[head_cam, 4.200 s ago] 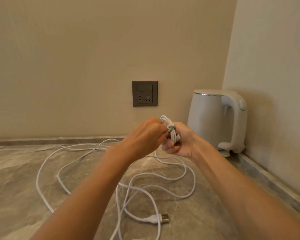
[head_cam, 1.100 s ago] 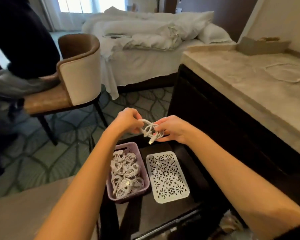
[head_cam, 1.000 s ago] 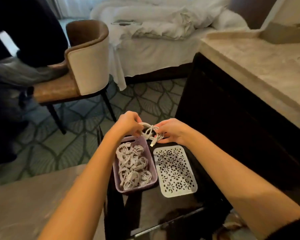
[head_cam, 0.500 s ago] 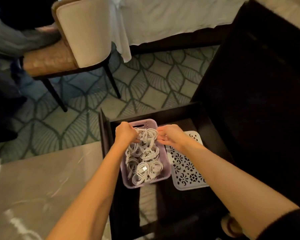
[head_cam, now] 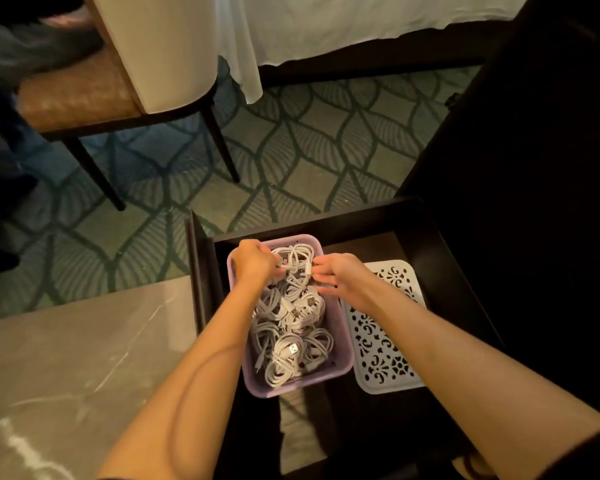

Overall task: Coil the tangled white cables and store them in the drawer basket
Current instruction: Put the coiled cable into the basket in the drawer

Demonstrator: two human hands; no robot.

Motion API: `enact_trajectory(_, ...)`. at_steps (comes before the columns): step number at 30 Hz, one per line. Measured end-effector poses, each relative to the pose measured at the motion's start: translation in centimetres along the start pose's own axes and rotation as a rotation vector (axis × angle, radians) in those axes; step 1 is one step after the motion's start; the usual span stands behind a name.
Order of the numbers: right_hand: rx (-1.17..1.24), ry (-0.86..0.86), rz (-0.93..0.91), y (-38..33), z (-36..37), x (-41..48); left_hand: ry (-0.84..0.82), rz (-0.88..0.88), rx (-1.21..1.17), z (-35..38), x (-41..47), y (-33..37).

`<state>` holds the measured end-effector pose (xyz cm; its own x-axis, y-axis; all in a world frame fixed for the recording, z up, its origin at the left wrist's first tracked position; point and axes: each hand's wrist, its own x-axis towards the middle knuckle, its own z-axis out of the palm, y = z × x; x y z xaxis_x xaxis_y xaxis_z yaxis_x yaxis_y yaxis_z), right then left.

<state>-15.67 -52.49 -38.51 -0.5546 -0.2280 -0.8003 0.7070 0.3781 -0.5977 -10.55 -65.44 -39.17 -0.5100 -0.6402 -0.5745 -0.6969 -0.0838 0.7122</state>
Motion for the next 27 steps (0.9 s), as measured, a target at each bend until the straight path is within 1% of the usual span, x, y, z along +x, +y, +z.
enact_trajectory(2, -0.008, 0.005, 0.003, 0.0, -0.1, 0.6, -0.010, -0.010, -0.012, 0.5, 0.7, -0.1)
enact_trajectory(7, -0.048, -0.017, 0.012, 0.2, -0.2, 1.3, -0.022, -0.020, 0.053, 1.2, 1.8, -0.8)
enact_trajectory(16, -0.084, -0.028, -0.003, 0.0, 0.2, 1.2, 0.019, 0.075, 0.150, 1.6, 1.9, -0.8)
enact_trajectory(22, -0.068, 0.065, -0.031, -1.1, -0.4, -0.4, 0.075, 0.074, 0.283, 1.6, 1.1, -0.4)
enact_trajectory(25, -0.014, 0.136, -0.062, -2.4, -1.6, -2.3, 0.098, 0.149, 0.349, 1.3, -0.6, 1.3)
enact_trajectory(27, 0.018, 0.181, -0.096, -3.7, -2.5, -4.1, 0.088, 0.204, 0.331, 1.0, -1.8, 3.4)
